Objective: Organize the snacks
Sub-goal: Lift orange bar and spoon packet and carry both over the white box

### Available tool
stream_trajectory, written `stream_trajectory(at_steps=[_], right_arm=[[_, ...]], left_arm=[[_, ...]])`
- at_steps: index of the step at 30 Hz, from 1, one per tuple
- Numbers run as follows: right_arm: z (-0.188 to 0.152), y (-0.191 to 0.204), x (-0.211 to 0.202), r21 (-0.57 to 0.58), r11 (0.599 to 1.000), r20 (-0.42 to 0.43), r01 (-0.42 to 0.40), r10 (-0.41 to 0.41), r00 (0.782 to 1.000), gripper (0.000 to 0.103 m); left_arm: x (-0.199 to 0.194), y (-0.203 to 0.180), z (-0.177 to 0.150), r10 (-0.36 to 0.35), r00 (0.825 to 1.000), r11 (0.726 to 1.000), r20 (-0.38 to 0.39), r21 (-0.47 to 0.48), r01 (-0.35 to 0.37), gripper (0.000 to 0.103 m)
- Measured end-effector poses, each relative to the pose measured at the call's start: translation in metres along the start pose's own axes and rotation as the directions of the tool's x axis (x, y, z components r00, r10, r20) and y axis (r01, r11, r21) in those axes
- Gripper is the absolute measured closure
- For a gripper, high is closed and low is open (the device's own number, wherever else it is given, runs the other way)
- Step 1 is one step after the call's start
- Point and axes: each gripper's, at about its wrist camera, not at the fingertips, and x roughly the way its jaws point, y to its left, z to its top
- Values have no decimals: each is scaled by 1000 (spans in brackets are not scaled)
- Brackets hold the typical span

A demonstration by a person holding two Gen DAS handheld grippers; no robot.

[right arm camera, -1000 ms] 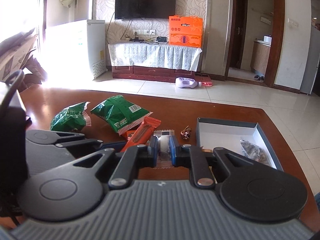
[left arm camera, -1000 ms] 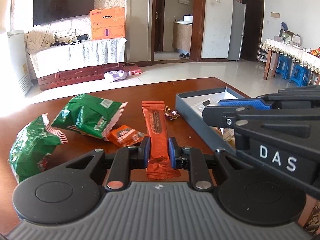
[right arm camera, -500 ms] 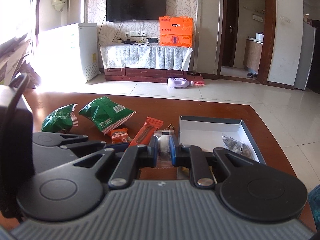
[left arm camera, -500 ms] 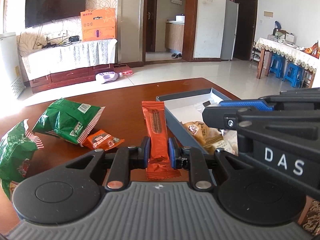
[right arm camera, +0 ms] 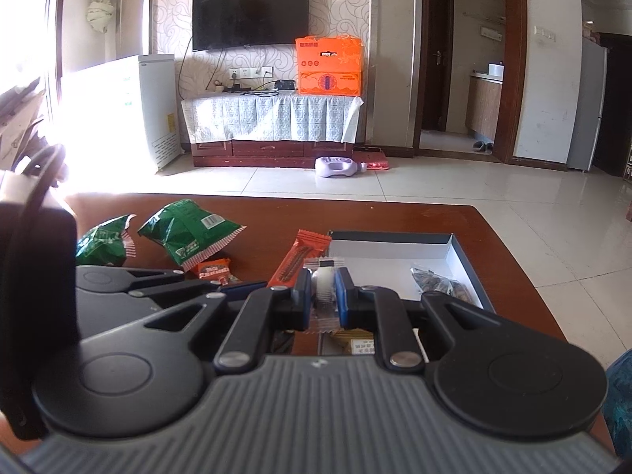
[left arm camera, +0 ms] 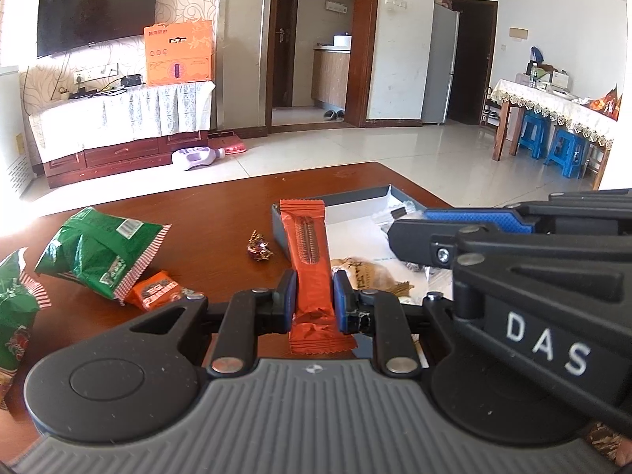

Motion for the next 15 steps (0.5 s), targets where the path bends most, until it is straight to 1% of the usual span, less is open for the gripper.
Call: stream_trajectory(at_steps=[15], right_arm=[[-2, -26, -7, 47, 998, 13, 41, -41, 999, 87]], left_arm=[[13, -17, 6, -36, 999, 999, -3, -18, 36, 79]])
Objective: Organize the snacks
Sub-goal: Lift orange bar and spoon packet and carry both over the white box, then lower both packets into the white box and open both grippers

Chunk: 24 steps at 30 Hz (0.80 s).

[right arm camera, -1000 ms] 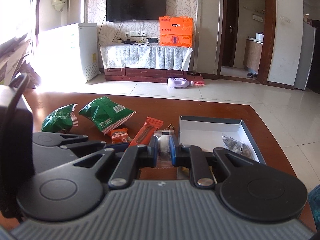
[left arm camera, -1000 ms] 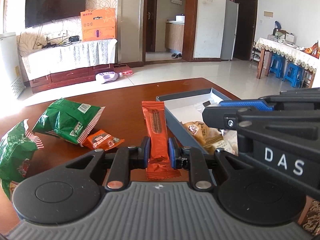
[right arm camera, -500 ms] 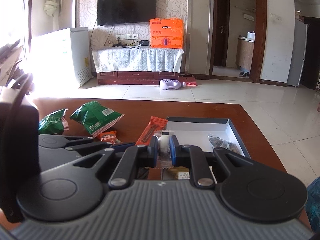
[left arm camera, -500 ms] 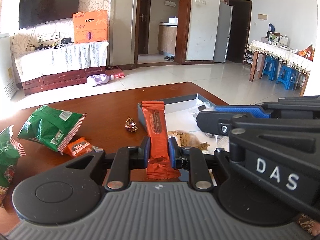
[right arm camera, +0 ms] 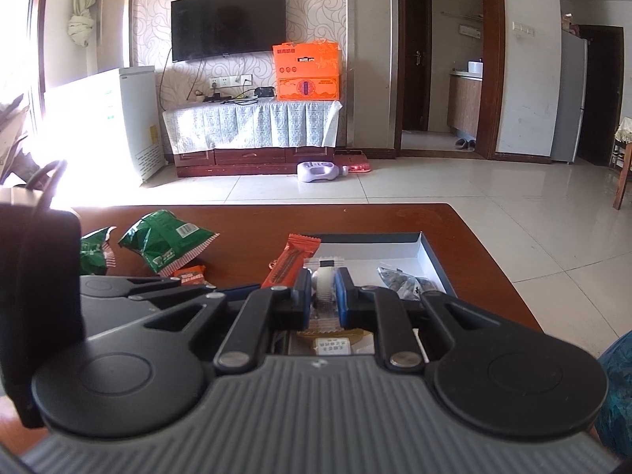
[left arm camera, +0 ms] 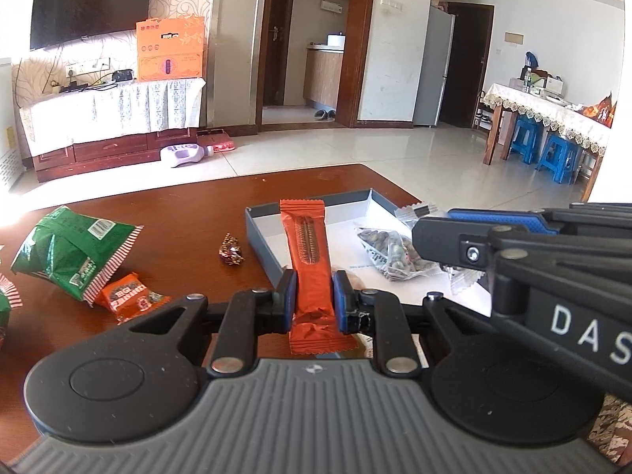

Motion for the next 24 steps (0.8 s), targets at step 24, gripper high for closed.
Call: stream_trajectory(at_steps=[24], right_arm=[[-6, -30, -3, 64, 997, -6, 43, -43, 999, 87]], left_arm=[[37, -27, 8, -52, 999, 998, -2, 34, 52, 79]])
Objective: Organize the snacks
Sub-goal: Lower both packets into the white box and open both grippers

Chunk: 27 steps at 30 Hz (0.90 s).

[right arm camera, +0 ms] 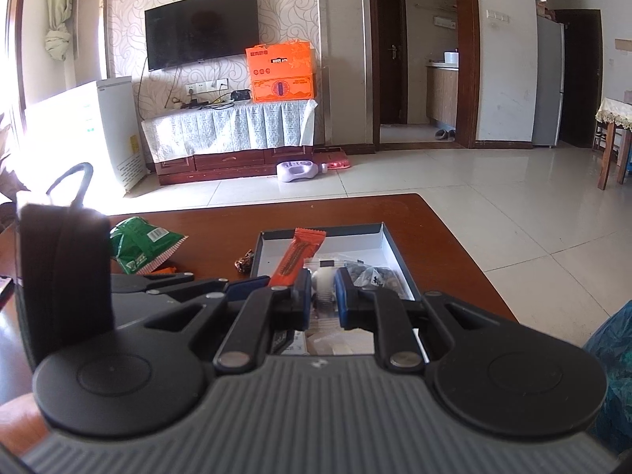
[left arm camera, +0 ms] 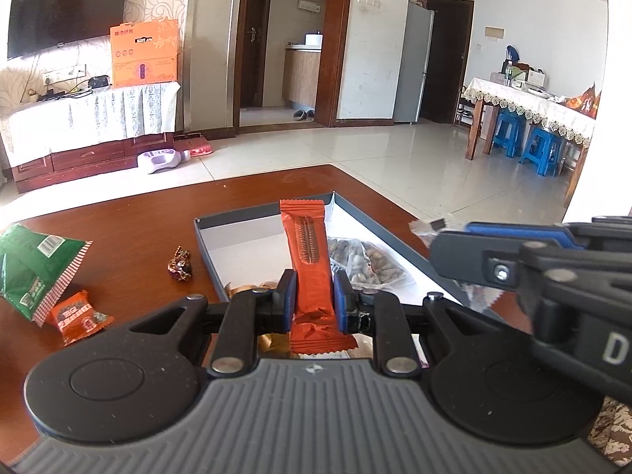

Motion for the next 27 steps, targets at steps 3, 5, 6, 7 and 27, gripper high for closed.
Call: stream_trajectory(at_steps=[3, 5, 6, 7, 27], right_arm=[[-1, -4, 1, 6, 1000, -4, 1, -1, 1000, 87], [-2, -5, 3, 11, 1000, -7, -1, 1, 1000, 87], [-2, -6, 3, 11, 1000, -8, -2, 2, 1000, 87], [-2, -7, 4, 11, 1000, -9, -2, 2, 1000, 87], [-5, -17, 7, 28, 1000, -19, -8, 8, 1000, 87]], left_arm=[[9, 0, 2, -3, 1000, 1000, -8, -1, 3, 79], [15, -2, 3, -4, 1000, 1000, -12, 2, 4, 79], [18, -3, 3, -6, 1000, 1000, -15, 3, 6, 79], [21, -4, 3, -7, 1000, 1000, -18, 3, 7, 79], [72, -1, 7, 16, 998, 1000, -64, 5, -16, 79]])
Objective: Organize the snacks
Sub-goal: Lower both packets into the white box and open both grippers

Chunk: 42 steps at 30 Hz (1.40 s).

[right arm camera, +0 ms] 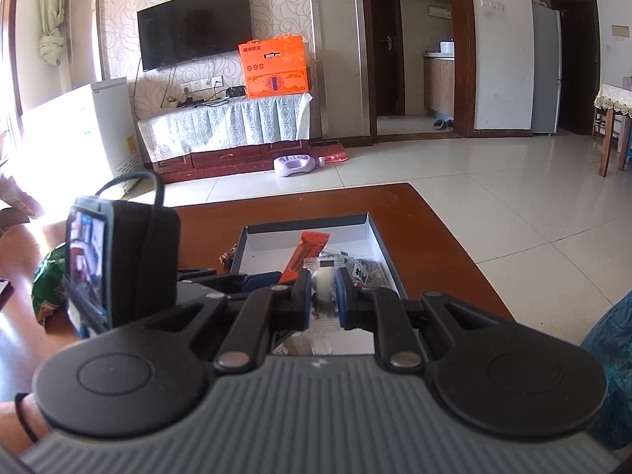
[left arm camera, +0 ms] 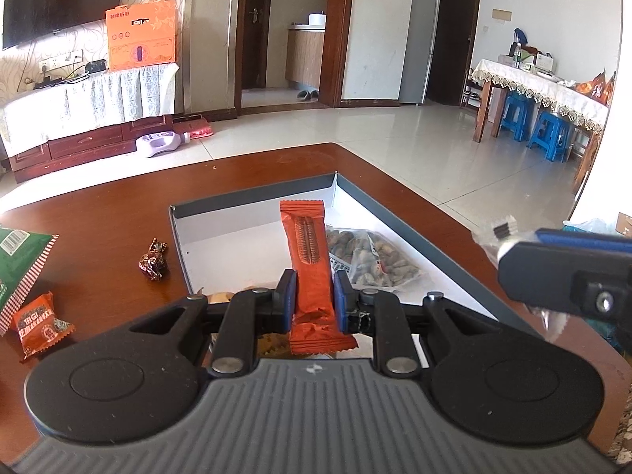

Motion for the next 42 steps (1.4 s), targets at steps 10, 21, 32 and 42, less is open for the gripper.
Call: stream_trajectory(at_steps=[10, 21, 32, 42], right_arm=[[-2, -4, 3, 0, 1000, -15, -5, 5, 1000, 87], [-3, -1, 5, -8, 1000, -27, -2, 2, 1000, 87], [-8, -2, 11, -17, 1000, -54, -7, 6, 999, 87], [-12, 0, 17, -35, 999, -88, -9, 6, 996, 86]], left_arm=[[13, -4, 1, -3, 1000, 1000, -10, 11, 3, 79], [16, -6, 4, 0, 1000, 1000, -31, 17, 1, 79], [13, -4, 6, -3, 999, 1000, -34, 9, 3, 79], [14, -4, 6, -2, 999, 1000, -39, 13, 3, 79]])
